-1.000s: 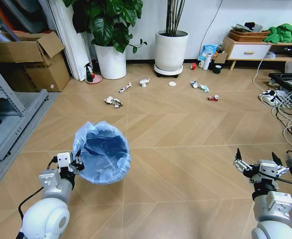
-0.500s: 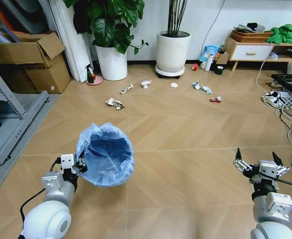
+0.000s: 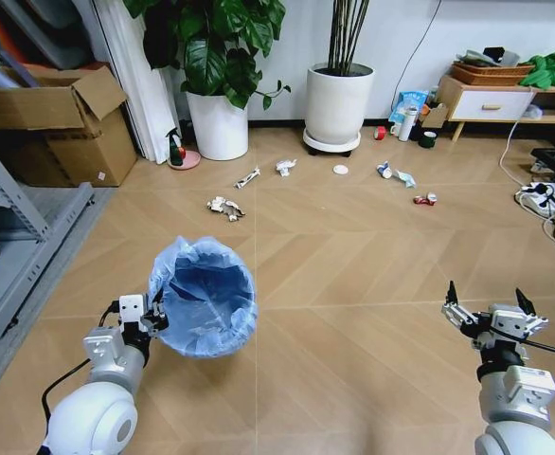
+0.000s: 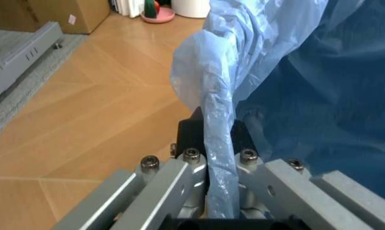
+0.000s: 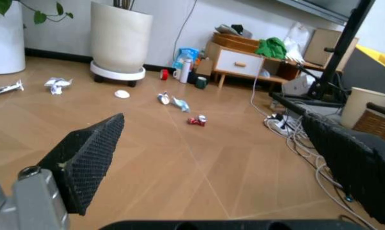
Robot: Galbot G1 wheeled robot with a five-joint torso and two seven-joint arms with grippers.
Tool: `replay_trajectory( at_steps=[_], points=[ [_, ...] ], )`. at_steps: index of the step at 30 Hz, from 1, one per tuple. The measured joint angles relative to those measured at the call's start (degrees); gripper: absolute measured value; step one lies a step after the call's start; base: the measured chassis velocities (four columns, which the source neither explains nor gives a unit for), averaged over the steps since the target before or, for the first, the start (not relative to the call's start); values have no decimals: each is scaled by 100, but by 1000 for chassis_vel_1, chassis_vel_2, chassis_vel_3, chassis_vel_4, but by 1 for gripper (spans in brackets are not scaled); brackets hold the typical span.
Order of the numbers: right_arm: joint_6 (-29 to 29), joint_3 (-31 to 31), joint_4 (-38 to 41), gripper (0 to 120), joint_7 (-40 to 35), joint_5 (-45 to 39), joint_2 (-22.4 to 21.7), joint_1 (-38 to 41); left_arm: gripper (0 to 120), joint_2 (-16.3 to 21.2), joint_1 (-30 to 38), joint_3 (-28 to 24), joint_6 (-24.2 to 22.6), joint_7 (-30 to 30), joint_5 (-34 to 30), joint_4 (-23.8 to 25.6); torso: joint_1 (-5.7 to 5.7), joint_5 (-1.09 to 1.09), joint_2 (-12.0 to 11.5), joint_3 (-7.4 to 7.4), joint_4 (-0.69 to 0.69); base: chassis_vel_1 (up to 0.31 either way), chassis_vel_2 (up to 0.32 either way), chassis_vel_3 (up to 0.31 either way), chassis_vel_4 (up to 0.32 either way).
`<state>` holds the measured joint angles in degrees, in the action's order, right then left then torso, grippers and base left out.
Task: Pick up the trash bin and place the garbage on the floor into it.
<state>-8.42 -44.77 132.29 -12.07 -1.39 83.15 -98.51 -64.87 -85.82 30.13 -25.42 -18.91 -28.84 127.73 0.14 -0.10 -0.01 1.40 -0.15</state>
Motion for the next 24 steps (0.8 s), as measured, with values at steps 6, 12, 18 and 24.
replay_trajectory(
  at_steps=[6, 12, 18, 24],
  points=[
    [0, 20, -19, 100, 14, 0, 27, 9, 0, -4, 0, -4, -2, 6, 4, -1, 0, 1, 0, 0, 2, -102, 232, 120, -234],
    [7, 28, -26, 100, 17, 0, 36, 6, 0, -5, -6, -9, -6, 12, 3, 5, 0, -2, 0, 0, 0, -106, 244, 107, -254],
    [12, 42, -30, 100, 28, 13, 46, -4, 0, -2, -25, -17, -7, 22, 9, 9, -1, -1, 0, 0, 1, -115, 251, 130, -250],
    [19, 52, -26, 100, 31, 25, 57, -21, 0, -6, -46, -33, -6, 30, 24, 28, 0, 1, 0, 0, 0, -86, 281, 96, -271]
  ],
)
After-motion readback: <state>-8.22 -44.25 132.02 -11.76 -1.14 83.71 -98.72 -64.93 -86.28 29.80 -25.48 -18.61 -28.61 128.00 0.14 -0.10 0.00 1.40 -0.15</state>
